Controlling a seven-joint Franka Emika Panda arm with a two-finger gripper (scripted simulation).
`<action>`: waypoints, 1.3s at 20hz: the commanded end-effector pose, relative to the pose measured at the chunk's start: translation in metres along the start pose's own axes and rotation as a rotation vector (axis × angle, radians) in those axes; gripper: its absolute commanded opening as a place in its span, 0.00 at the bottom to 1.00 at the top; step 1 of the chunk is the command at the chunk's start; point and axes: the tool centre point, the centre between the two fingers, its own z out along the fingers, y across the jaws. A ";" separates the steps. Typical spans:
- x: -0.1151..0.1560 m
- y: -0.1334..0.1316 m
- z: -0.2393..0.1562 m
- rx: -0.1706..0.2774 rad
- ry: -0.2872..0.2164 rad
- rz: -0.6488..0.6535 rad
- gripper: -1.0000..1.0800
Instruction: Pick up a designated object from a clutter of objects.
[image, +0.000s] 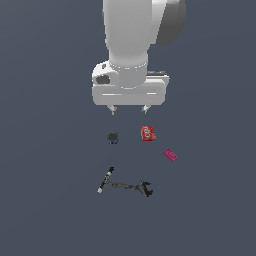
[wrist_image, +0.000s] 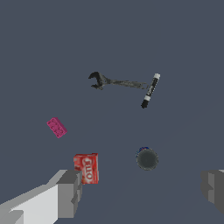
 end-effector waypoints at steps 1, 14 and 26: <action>0.000 0.000 0.000 0.000 0.000 0.000 0.96; -0.005 -0.008 -0.004 -0.017 0.012 -0.032 0.96; 0.028 0.008 0.031 -0.005 0.007 0.049 0.96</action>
